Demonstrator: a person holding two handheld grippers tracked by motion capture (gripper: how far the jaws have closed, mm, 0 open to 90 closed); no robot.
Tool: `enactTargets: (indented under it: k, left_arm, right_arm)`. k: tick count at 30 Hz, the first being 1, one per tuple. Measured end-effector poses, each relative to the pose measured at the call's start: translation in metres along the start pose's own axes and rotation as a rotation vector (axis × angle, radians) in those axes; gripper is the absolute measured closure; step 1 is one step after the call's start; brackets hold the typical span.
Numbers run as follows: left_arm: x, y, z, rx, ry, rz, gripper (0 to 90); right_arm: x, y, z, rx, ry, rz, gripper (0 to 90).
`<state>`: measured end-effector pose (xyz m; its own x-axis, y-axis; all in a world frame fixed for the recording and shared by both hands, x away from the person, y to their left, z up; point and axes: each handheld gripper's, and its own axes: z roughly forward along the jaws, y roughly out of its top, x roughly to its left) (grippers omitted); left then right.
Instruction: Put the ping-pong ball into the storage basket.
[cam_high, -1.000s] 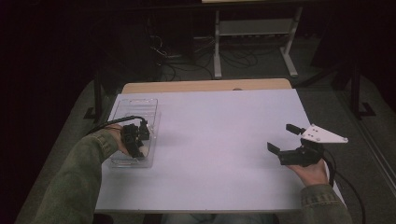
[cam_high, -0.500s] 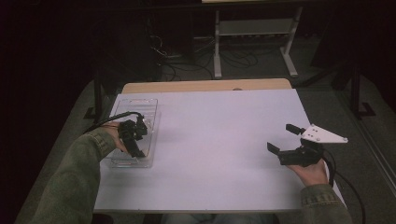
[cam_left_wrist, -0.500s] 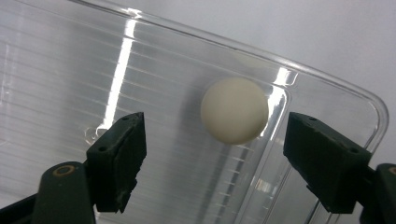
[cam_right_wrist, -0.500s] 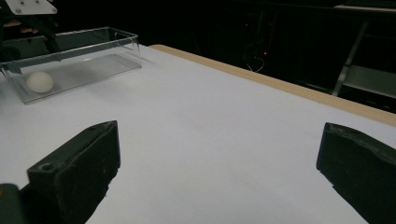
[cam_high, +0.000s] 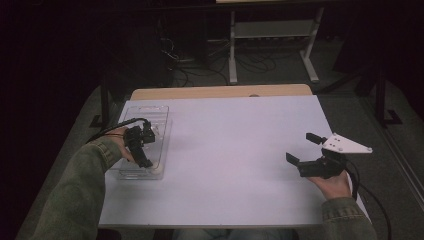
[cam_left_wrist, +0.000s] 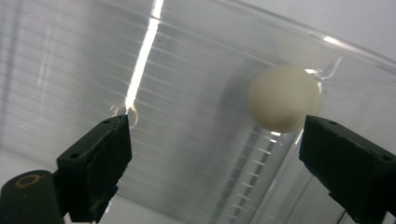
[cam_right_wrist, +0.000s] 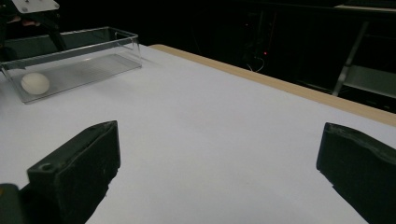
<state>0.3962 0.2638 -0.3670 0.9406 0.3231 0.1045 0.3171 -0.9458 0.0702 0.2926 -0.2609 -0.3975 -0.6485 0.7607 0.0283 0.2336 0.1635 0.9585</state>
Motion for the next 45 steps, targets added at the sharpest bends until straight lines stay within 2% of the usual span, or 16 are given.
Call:
enactTargets:
  k: [9,18,25,39,41,45]
  left_arm:
    - [0.003,-0.004,-0.005,0.001,0.05,-0.027,3.1]
    - [0.007,-0.004,-0.017,-0.031,0.116,-0.055,0.0]
    - [0.009,-0.01,-0.023,-0.063,0.14,-0.083,0.0]
    - [0.01,-0.025,-0.045,-0.181,0.176,-0.143,0.0]
    - [0.011,-0.027,-0.046,-0.184,0.18,-0.149,0.0]
    - [0.01,-0.034,-0.052,-0.245,0.187,-0.185,0.0]
  right_arm:
    - [0.0,0.0,0.0,0.002,0.0,0.0,0.0]
    - [0.0,0.0,0.0,-0.001,-0.001,-0.001,0.0]
    - [0.001,0.0,0.0,-0.001,-0.002,0.002,0.0]
    - [0.002,0.001,0.0,0.0,-0.001,-0.002,0.0]
    - [0.002,0.001,0.0,-0.001,-0.002,-0.001,0.0]
    - [0.001,0.001,-0.001,-0.002,-0.004,0.001,0.0]
